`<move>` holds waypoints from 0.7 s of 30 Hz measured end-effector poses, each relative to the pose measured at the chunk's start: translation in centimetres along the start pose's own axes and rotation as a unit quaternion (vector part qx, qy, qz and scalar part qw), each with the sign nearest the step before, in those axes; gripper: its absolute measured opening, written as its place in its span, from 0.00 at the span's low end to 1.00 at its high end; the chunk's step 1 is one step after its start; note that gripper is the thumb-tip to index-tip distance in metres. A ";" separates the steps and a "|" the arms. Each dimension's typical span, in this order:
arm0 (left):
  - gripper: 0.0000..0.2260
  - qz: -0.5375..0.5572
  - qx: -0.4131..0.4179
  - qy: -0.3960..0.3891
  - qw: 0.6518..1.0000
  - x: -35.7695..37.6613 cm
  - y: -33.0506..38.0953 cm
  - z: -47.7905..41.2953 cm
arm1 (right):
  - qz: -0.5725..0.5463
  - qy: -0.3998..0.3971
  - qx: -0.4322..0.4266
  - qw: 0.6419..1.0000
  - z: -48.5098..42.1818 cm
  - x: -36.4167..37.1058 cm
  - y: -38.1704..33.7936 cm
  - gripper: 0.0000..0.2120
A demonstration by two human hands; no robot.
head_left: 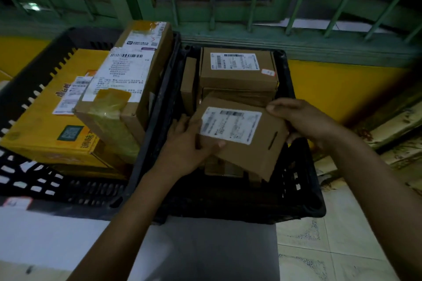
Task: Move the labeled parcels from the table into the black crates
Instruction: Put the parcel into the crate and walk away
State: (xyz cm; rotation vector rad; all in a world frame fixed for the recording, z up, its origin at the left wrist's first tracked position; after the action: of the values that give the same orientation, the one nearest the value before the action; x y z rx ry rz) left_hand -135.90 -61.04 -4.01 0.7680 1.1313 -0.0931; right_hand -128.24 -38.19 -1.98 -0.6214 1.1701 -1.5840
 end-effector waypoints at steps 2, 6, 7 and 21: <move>0.49 -0.088 0.052 -0.043 0.994 0.8 0.7 0.2 | 0.045 -0.029 0.038 0.998 -2.4 1.7 0.4 0.08; 0.47 -0.256 0.107 -0.143 0.950 3.7 0.4 -0.1 | 0.175 -0.014 0.004 0.984 -6.4 3.8 0.7 0.15; 0.43 -0.293 0.104 -0.136 0.941 4.0 0.2 -0.6 | 0.208 0.009 -0.024 0.978 -7.1 4.0 0.4 0.16; 0.30 -0.383 0.033 -0.138 0.913 5.7 0.3 -3.0 | 0.262 -0.007 0.042 0.964 -6.8 8.3 6.8 0.44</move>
State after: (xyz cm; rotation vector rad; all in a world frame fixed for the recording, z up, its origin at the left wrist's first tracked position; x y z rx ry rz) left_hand -135.56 -57.32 -9.28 0.3130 1.1028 -0.8789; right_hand -133.87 -43.38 -12.14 -0.2355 1.1332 -1.1654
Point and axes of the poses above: each hand's wrist, its own z-axis away from the middle knuckle, its own x-axis out of the palm, y = z × x, the point moved 8 cm from there along -z, towards the middle knuckle, and after that the axes turned 13 degrees about -z, right-handed, at the moved point
